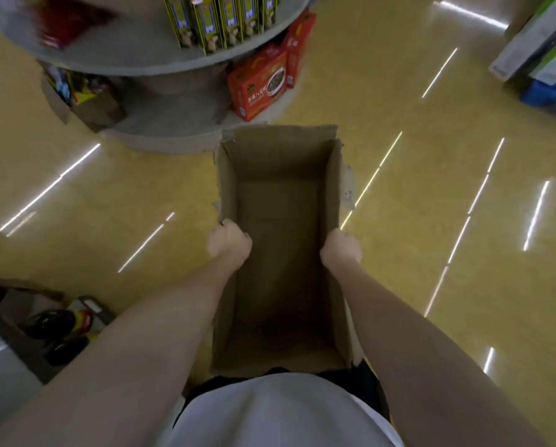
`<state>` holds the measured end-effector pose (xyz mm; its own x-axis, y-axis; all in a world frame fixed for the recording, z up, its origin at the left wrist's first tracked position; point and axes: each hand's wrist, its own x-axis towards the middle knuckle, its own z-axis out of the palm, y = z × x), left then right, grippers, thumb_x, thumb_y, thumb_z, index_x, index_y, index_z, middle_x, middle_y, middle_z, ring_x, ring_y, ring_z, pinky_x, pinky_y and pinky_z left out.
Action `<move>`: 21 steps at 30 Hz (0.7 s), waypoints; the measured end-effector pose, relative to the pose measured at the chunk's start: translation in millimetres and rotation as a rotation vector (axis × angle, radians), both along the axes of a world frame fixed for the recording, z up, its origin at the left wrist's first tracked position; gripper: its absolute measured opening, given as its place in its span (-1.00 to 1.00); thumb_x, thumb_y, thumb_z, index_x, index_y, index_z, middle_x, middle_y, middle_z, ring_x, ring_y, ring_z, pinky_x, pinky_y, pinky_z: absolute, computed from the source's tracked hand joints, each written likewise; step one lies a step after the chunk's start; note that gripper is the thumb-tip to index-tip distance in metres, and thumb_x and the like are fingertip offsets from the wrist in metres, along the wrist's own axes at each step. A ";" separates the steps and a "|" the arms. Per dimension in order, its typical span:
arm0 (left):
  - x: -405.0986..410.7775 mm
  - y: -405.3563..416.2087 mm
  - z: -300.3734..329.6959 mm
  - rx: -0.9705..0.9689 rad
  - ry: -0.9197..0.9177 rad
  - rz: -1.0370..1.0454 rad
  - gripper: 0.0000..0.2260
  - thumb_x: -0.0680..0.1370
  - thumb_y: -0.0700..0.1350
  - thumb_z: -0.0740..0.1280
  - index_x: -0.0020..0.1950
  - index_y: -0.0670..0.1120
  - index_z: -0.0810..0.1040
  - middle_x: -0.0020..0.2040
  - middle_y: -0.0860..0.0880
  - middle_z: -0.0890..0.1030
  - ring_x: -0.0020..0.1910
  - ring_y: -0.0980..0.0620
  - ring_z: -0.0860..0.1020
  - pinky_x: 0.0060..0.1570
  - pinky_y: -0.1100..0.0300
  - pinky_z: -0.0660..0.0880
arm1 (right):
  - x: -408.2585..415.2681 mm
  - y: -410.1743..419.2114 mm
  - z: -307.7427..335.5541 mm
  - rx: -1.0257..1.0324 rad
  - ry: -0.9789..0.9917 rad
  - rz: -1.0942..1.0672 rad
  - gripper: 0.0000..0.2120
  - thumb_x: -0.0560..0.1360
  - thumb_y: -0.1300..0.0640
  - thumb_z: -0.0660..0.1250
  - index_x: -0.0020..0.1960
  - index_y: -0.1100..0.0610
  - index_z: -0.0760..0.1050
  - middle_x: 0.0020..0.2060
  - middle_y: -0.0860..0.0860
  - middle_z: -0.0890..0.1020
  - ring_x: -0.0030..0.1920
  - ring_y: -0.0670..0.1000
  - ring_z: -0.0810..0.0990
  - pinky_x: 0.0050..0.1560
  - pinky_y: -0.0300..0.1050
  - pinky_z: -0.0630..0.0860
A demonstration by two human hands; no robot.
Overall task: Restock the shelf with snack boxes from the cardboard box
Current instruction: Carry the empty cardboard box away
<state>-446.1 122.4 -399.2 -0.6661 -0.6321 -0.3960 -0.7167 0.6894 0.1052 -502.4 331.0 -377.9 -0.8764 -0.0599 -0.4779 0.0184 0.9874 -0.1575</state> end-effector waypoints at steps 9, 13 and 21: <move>-227.3 39.9 19.7 -0.015 -0.003 0.068 -0.62 0.61 0.00 0.21 0.32 -0.22 0.39 0.31 -0.25 0.49 0.30 -0.25 0.47 0.20 -0.03 0.42 | -245.0 41.3 17.5 -0.095 0.057 0.049 -0.77 0.57 0.29 0.16 0.17 0.21 0.50 0.13 0.19 0.58 0.17 0.23 0.56 0.12 0.05 0.52; -324.1 49.2 32.5 0.002 0.124 0.039 -0.62 0.58 -0.01 0.26 0.30 -0.21 0.39 0.28 -0.25 0.50 0.27 -0.26 0.47 0.15 -0.04 0.46 | -325.6 58.2 30.2 -0.058 0.074 0.042 -0.78 0.58 0.28 0.19 0.19 0.21 0.49 0.13 0.18 0.58 0.19 0.21 0.57 0.11 0.02 0.52; -476.5 32.8 18.7 0.010 0.088 0.000 -0.63 0.59 0.00 0.24 0.27 -0.22 0.40 0.25 -0.27 0.52 0.25 -0.25 0.48 0.14 -0.02 0.47 | -479.5 43.4 21.8 -0.044 0.054 0.016 -0.83 0.57 0.28 0.23 0.12 0.21 0.54 0.04 0.16 0.62 0.10 0.20 0.60 0.02 0.01 0.57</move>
<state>-922.6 155.2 -380.5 -0.6982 -0.6288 -0.3422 -0.7047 0.6877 0.1743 -981.9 374.4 -356.1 -0.8994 -0.0941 -0.4268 -0.0071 0.9796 -0.2010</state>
